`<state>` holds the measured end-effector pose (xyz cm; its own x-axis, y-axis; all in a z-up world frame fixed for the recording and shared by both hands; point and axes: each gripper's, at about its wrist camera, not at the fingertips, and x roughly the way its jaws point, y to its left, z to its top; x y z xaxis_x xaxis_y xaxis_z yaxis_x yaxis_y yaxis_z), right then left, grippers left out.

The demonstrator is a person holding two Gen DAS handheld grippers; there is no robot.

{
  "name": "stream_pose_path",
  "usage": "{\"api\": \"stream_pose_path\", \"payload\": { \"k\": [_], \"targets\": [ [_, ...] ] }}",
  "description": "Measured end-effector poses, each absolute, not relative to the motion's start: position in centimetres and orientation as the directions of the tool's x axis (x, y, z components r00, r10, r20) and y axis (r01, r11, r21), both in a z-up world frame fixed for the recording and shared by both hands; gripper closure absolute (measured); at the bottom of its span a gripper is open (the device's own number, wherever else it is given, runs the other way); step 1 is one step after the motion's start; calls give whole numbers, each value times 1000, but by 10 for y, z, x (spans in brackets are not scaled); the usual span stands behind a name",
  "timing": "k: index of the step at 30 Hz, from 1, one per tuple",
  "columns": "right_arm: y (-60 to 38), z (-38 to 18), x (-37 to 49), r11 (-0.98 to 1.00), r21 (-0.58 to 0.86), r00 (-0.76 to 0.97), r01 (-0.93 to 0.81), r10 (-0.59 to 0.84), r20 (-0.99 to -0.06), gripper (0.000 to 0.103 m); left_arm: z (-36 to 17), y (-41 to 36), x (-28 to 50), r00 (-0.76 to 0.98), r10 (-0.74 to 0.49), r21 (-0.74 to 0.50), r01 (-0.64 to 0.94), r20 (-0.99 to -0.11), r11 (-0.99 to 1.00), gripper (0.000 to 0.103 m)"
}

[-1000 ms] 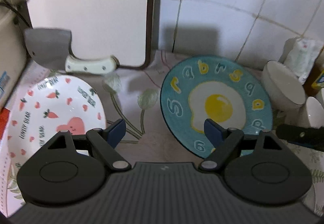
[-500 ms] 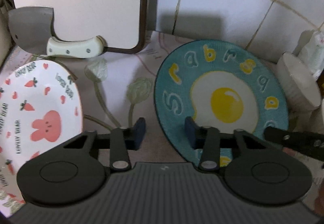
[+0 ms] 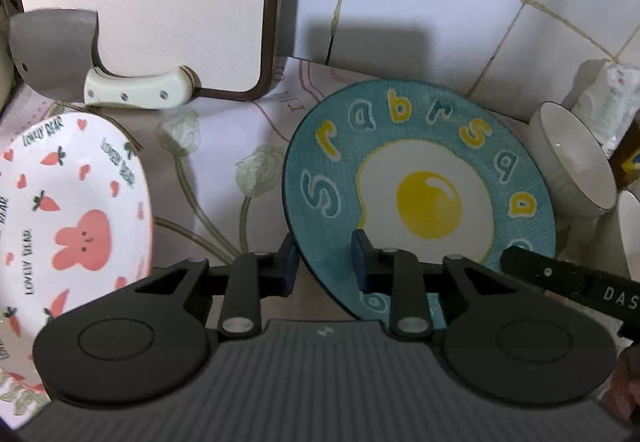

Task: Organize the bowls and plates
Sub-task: 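Close the right gripper on the blue plate's rim and lift it, then carry the blue plate over the white plate and lower it on top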

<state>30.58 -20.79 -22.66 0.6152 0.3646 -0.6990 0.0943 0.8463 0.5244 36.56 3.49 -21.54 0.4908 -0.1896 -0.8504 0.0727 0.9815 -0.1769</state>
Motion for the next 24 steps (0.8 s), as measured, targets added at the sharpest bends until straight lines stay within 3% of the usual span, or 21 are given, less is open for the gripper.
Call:
{"api": "stream_pose_path", "payload": {
  "k": [10,24],
  "targets": [
    [-203,-196,272,856,514,595,50,388,-704,84,-167,40,318,519,-173,-116,142,-837,983,79],
    [-225,-134,184,844,537,616,-2,423,-664,83,-93,36,236,511,-269,-180,217,-816,959,79]
  ]
}}
